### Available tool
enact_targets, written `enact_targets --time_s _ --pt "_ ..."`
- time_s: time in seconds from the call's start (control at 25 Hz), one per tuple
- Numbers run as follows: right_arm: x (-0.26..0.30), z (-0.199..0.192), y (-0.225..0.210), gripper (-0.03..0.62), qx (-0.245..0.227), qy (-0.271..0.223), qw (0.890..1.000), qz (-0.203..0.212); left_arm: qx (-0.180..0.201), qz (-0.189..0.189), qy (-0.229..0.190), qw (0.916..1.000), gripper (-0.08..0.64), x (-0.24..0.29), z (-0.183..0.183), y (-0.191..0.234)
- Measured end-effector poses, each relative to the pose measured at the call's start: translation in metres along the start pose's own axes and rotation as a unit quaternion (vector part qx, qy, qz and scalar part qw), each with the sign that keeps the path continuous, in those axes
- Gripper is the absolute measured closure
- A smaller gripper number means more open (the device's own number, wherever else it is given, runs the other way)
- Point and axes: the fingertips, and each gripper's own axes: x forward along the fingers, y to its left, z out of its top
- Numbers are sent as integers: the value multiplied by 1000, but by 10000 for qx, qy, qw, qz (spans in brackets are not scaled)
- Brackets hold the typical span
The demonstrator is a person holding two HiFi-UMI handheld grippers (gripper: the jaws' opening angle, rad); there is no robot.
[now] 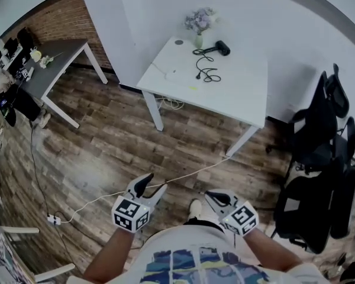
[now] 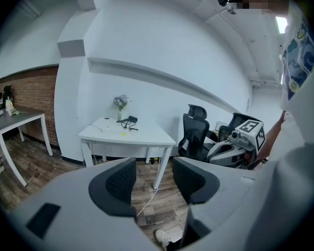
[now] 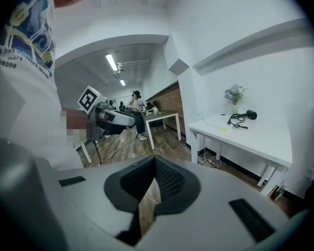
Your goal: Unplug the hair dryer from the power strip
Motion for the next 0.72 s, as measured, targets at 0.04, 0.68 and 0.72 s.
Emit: enact_targets --time_s 0.04,0.68,0.72 --pt "1 0 -14 591 -21 32 10000 10 5 16 8 10000 356 13 6 2" --pt "60 32 -145 591 17 123 9999 -36 61 -218 13 9997 354 148 79 58" --pt "66 35 -155 591 -5 143 9998 -113 78 -273 0 9996 354 157 83 66"
